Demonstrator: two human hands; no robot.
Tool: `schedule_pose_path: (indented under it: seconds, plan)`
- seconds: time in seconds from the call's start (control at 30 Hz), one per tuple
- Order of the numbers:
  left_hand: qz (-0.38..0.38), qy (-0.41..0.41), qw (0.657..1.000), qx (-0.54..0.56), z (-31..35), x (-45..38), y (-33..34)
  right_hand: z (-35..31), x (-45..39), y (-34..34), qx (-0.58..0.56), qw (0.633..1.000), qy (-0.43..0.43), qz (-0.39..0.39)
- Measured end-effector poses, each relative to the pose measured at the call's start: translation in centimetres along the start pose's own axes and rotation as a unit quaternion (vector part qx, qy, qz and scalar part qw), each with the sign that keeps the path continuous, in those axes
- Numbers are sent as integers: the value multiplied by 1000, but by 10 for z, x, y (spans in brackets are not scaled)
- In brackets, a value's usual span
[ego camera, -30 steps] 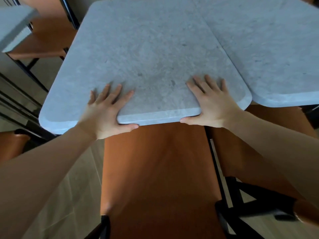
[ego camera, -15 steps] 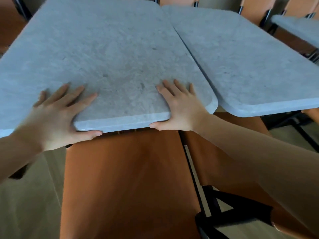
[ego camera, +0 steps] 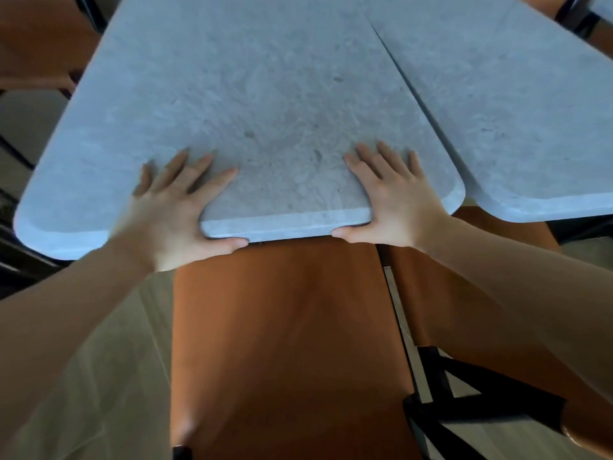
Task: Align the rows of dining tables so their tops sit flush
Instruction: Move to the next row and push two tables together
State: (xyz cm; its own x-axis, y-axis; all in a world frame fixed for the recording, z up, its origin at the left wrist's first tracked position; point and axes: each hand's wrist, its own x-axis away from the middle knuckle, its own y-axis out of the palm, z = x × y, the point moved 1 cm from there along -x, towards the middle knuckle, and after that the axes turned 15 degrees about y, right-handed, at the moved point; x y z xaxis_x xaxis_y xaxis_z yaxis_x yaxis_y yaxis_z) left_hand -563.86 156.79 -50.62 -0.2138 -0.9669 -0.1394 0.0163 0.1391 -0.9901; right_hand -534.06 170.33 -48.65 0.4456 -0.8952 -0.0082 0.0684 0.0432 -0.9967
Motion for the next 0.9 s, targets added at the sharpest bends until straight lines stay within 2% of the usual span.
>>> schedule_pose_path:
  seconds: [0.23,0.4,0.57,0.73,0.9]
  plan:
    - [-33,-20,999,25,3,0,-8,0,-1,2,14,1000,-10,-8]
    - [-25,-13,999,15,5,0,-7,0,-1,0,9,1000,-18,-10]
    - [-51,-29,998,6,6,-2,-11,-2,-1,-3,0,1000,-20,-7]
    - [-57,-27,998,6,6,-2,-11,-1,-5,-11,-24,996,2,-88]
    - [-79,-33,996,16,4,-3,-13,-4,-4,-19,-54,989,31,-131]
